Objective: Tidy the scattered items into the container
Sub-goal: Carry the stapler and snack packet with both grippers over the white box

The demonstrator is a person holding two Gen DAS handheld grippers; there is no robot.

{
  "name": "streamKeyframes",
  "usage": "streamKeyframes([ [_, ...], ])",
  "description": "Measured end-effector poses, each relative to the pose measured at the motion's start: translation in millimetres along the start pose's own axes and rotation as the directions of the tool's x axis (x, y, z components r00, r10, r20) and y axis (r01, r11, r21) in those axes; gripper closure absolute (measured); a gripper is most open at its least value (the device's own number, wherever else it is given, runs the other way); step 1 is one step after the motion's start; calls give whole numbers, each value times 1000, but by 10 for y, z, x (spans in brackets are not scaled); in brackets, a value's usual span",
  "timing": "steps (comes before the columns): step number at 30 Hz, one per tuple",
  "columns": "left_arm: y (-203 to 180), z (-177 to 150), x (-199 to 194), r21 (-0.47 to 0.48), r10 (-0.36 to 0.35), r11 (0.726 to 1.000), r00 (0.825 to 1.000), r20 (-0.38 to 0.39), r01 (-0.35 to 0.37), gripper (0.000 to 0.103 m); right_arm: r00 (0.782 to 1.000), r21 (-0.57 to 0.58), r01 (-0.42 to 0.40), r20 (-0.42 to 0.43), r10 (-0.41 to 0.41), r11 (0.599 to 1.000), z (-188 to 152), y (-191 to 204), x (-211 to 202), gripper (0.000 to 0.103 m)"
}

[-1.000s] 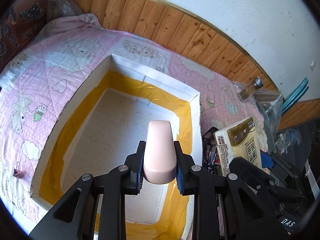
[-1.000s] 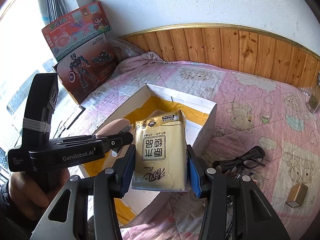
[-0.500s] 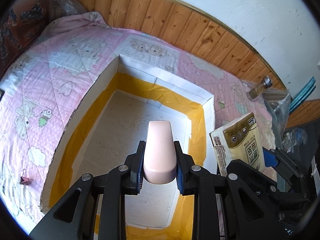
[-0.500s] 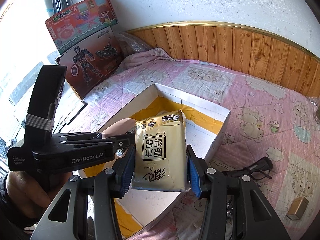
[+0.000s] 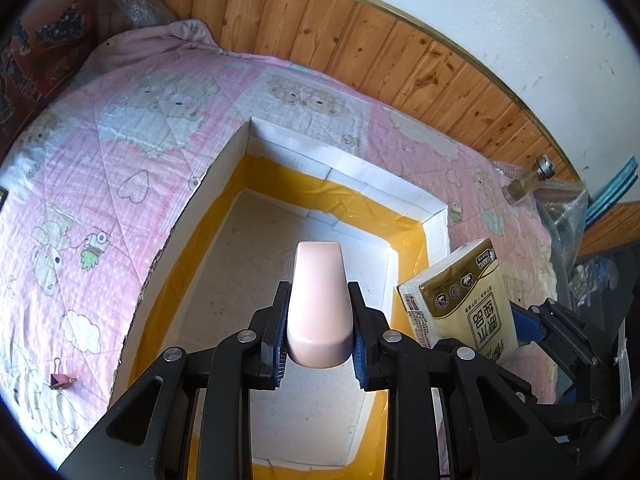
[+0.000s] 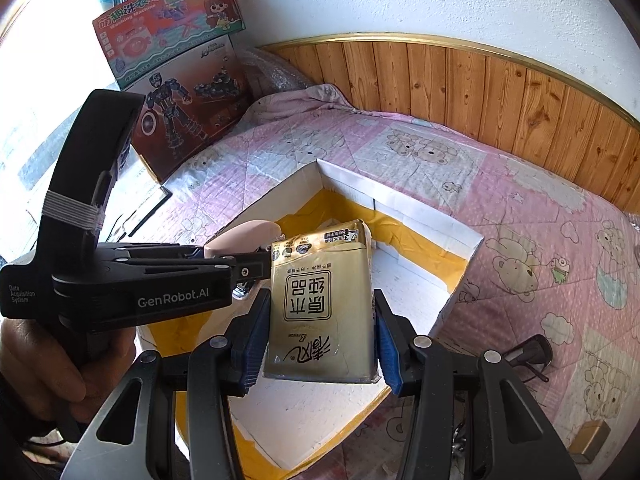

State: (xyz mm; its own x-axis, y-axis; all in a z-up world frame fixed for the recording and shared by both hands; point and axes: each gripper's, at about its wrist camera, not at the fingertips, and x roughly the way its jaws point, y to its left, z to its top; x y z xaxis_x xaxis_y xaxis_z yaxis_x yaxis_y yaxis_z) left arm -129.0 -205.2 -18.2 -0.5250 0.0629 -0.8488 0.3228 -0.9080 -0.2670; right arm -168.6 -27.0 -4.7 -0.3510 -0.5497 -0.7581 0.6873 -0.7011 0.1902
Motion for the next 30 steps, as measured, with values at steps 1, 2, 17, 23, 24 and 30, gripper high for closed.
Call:
streamKeyframes([
  [1,5,17,8,2,3,1000,1000,-1,-3,77,1000,-4,1,-5,-1,1000,9,3,23,54],
  [2,9,34,15,2,5,1000,1000,-2,-5,77,1000,-8,1,-9,-1,1000,17,8,43,54],
  [17,42,231,208,44,37,998,999,-38,-36,77,997,-64,13,-70,-18,998,174,10,353,54],
  [23,33,285,326,47,31,999,997,-73,-27,77,995,-91,25,-99,-34,996,193,14,461,54],
  [24,30,292,343,50,32,998,996,-77,-29,77,994,-98,28,-103,-38,995,198,13,473,54],
  [30,-2,344,466,64,45,997,993,-109,-38,77,989,-135,32,-140,-51,990,246,-10,583,54],
])
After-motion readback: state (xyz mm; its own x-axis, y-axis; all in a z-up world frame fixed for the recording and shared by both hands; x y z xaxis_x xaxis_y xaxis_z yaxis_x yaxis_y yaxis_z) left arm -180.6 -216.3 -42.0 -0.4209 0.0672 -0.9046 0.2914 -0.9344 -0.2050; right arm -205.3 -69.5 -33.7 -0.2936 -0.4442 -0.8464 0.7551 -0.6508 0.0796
